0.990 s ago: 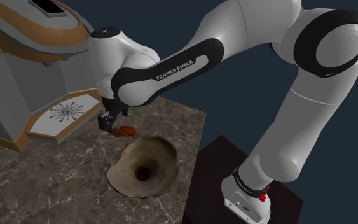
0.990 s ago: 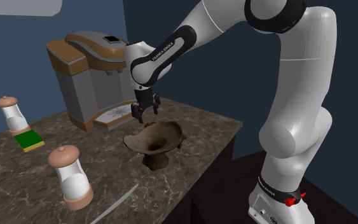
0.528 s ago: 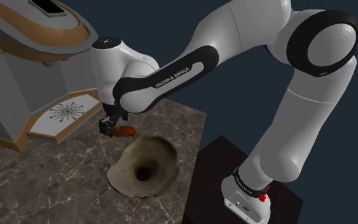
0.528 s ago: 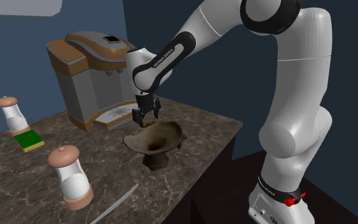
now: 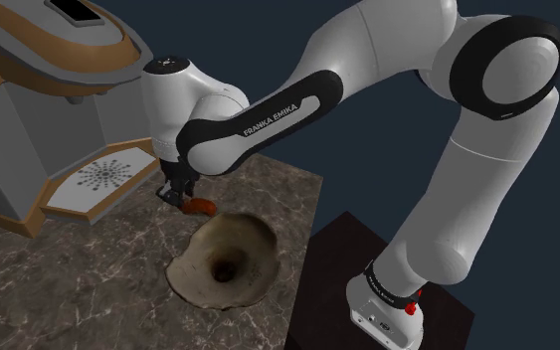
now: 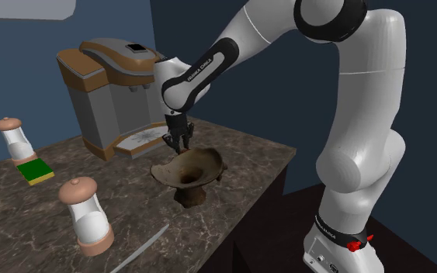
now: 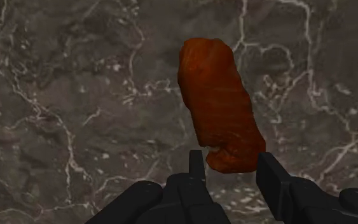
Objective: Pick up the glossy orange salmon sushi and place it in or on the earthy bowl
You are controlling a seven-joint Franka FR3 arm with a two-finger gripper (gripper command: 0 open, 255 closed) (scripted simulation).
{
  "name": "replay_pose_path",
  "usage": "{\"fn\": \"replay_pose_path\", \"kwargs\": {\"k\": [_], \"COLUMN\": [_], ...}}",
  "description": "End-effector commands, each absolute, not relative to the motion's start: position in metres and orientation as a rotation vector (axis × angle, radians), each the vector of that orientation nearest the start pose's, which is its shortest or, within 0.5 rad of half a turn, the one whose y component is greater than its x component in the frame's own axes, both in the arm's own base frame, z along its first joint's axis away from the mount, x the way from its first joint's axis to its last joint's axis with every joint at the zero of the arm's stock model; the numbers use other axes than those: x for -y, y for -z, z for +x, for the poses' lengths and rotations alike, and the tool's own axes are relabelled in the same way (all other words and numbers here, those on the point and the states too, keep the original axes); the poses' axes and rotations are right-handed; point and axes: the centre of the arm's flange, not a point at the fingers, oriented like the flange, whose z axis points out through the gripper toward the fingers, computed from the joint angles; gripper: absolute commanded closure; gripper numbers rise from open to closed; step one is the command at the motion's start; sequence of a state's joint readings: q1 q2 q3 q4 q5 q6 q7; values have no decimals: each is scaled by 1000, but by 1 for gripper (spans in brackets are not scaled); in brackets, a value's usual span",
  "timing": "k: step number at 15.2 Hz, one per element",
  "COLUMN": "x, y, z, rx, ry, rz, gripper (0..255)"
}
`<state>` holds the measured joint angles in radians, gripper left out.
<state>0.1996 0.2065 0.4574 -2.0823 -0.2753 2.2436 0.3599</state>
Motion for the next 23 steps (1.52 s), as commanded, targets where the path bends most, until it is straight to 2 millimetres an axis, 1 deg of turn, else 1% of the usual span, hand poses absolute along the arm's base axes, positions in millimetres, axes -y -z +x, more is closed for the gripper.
{"fn": "replay_pose_path", "kwargs": {"k": [1, 7, 13, 14, 15, 16, 17, 23], "x": [-339, -339, -339, -339, -339, -323, -312, -313], "y": [-332, -331, -363, -358, -358, -358, -358, -326], "z": [460, 461, 461, 461, 461, 447, 438, 441], "rx": [749, 749, 749, 749, 749, 766, 777, 777], "ry": [58, 58, 58, 59, 59, 100, 125, 125], "rz": [-3171, -3171, -3171, -3171, -3171, -3097, -3049, -3049], "gripper": [255, 255, 255, 255, 0, 0, 0, 0]}}
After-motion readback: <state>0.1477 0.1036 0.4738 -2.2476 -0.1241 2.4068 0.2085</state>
